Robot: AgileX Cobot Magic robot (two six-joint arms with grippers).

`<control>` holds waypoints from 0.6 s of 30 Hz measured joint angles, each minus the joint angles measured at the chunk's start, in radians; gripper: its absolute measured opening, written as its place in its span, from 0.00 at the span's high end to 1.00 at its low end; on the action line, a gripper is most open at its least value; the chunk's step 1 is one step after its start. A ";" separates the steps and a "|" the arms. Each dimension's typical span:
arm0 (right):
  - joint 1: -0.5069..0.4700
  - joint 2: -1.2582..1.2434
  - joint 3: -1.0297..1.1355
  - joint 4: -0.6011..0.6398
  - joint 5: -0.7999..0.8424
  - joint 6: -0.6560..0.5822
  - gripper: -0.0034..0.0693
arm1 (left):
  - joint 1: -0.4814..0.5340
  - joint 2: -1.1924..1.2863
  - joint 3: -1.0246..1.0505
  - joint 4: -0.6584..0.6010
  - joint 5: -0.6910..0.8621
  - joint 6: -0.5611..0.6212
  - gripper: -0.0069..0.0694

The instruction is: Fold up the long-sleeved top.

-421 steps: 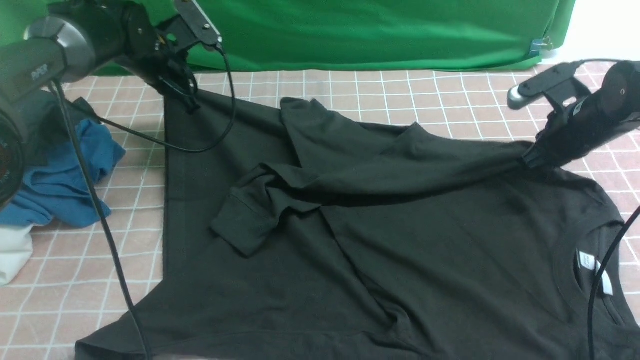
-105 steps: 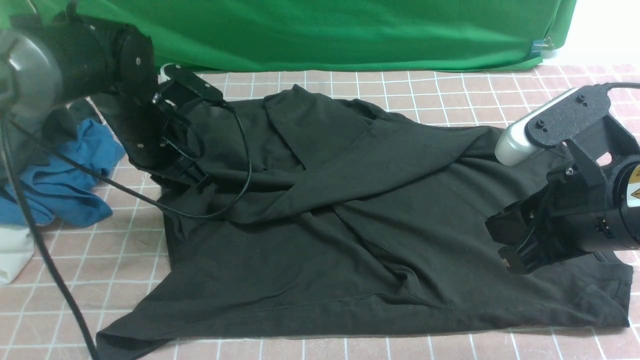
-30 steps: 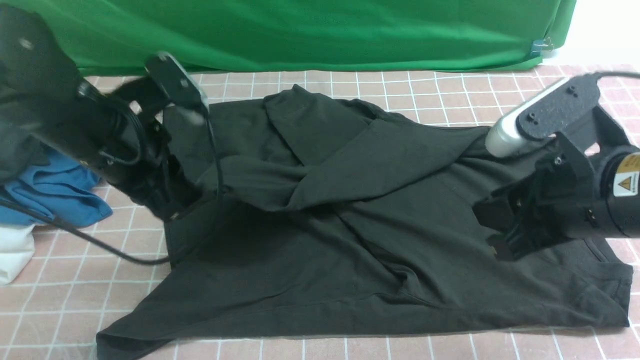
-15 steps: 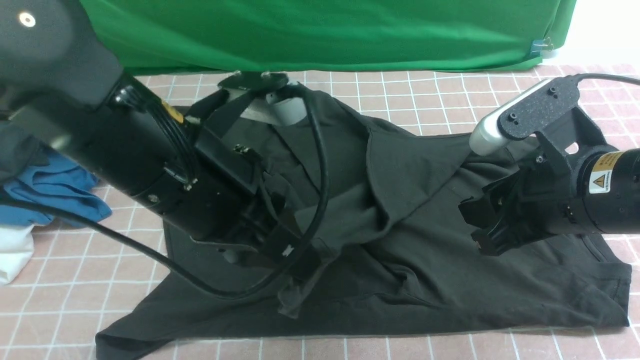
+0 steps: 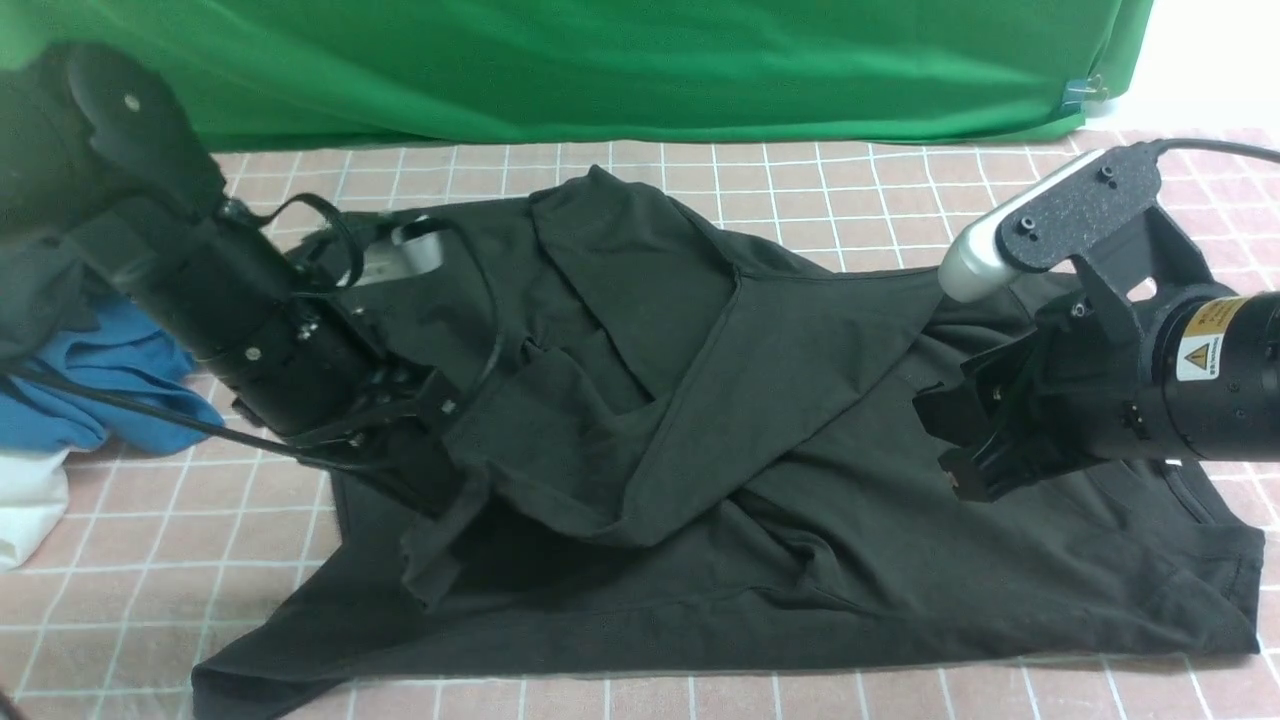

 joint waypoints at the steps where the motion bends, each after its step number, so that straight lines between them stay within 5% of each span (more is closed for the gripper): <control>1: 0.000 0.012 -0.006 0.019 0.001 -0.013 0.51 | 0.008 0.005 -0.003 0.007 0.000 0.000 0.86; 9: 0.012 0.254 -0.273 0.190 0.267 -0.133 0.36 | 0.004 -0.053 -0.022 0.115 -0.005 0.016 0.86; 18: 0.107 0.599 -0.663 0.196 0.400 0.131 0.28 | -0.069 -0.096 -0.022 0.247 -0.084 0.045 0.86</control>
